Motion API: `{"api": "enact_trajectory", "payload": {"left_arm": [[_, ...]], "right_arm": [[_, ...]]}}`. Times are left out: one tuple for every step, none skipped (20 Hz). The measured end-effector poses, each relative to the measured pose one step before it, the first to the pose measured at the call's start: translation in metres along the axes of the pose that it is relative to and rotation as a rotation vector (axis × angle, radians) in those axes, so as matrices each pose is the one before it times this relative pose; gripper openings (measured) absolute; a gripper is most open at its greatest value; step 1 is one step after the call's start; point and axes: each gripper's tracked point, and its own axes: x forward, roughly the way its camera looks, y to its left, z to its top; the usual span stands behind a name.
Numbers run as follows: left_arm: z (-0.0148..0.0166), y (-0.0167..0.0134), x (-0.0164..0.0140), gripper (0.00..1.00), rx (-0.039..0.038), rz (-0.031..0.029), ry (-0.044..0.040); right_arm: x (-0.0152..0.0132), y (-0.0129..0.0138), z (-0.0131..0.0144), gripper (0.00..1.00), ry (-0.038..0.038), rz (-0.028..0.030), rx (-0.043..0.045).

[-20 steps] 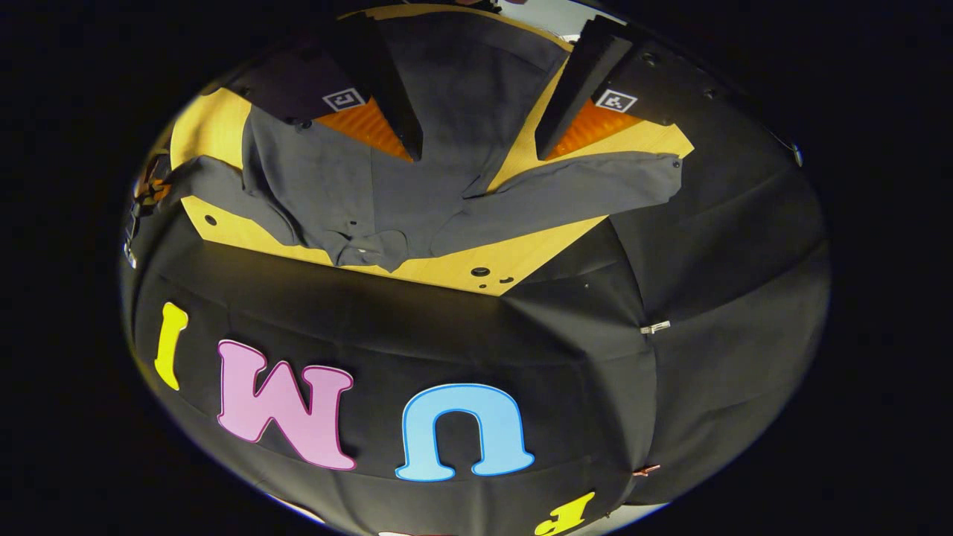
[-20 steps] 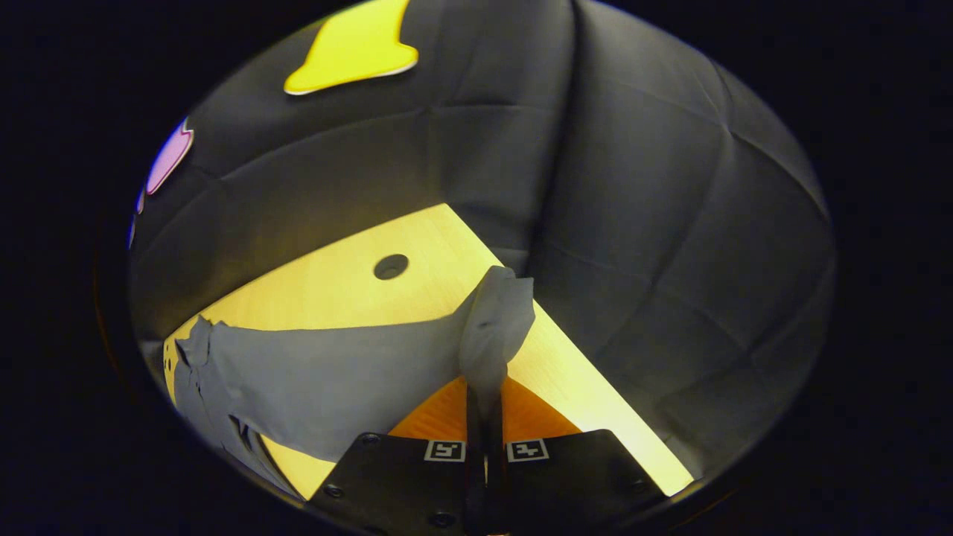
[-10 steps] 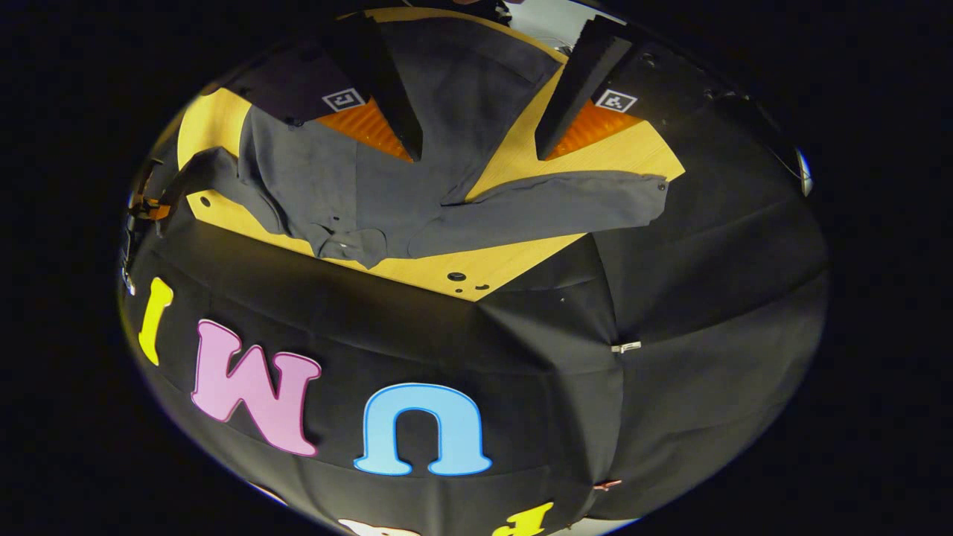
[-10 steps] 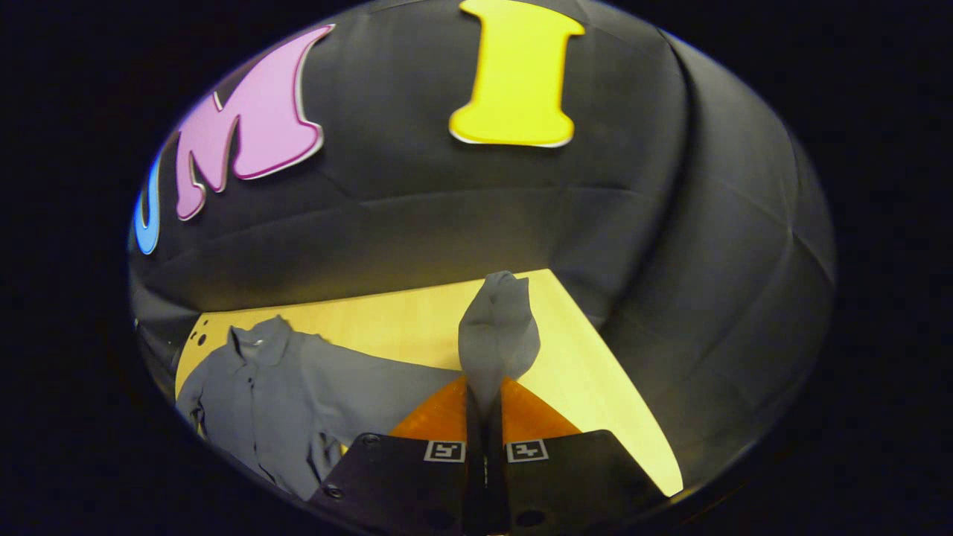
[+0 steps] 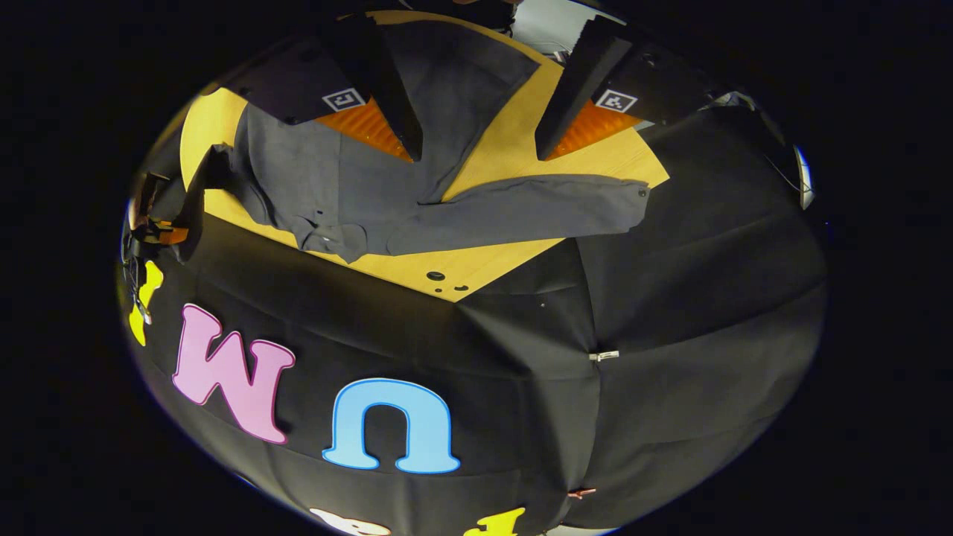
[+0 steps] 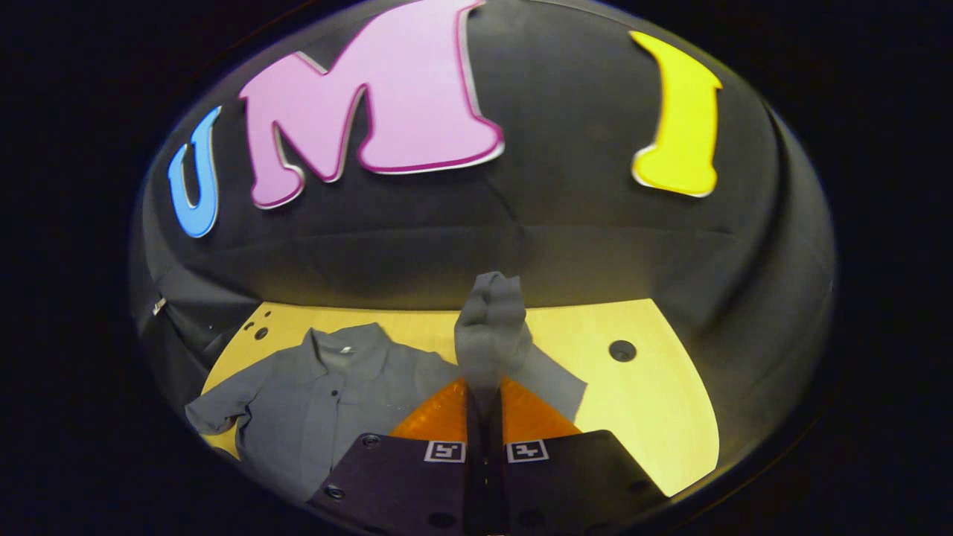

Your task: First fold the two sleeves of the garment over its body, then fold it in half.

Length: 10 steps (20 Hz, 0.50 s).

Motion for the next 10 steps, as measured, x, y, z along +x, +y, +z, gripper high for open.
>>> {"api": "enact_trajectory", "payload": {"left_arm": [[0.00087, 0.00593, -0.00057, 0.96, -0.00606, 0.00815, 0.00335], [-0.00127, 0.00609, -0.00065, 0.96, -0.00805, 0.00996, 0.00383], [-0.00055, 0.00725, 0.00077, 0.96, -0.00922, 0.01183, 0.00536], [-0.00180, 0.00670, 0.00026, 0.96, -0.01050, 0.01186, 0.00762], [0.00009, 0.00587, 0.00040, 0.96, -0.01135, 0.01202, 0.00705], [-0.00071, 0.00583, 0.00015, 0.96, -0.01198, 0.01013, 0.00230], [0.00202, 0.00818, 0.00112, 0.96, -0.01558, 0.01396, -0.00391], [0.00064, 0.00623, 0.00127, 0.96, -0.00396, 0.01299, -0.00087], [-0.00188, 0.00640, 0.00078, 0.96, 0.00366, 0.01673, 0.00344], [0.00017, 0.00394, 0.00201, 0.96, 0.00069, 0.01065, 0.00760]], "right_arm": [[-0.00104, 0.01244, 0.00038, 0.05, 0.00587, 0.01856, -0.01977], [-0.00037, 0.01319, 0.00136, 0.05, 0.00794, 0.02195, -0.01248], [0.00171, 0.01667, 0.00103, 0.05, 0.00790, 0.02262, -0.00734], [0.00158, 0.01467, 0.00178, 0.05, 0.01036, 0.02335, -0.00480], [0.00652, 0.02230, -0.00327, 0.05, 0.01127, 0.01965, -0.00516], [0.00481, 0.01994, -0.00267, 0.05, 0.01068, 0.02013, -0.00724], [0.01049, 0.02903, -0.00591, 0.05, 0.01337, 0.02358, -0.01465], [0.00844, 0.02297, -0.00702, 0.05, 0.01695, 0.01993, -0.01339], [0.00900, 0.02283, -0.00639, 0.05, 0.01878, 0.02329, -0.01336], [0.00979, 0.02378, -0.00592, 0.05, 0.01784, 0.02822, -0.01922]]}}
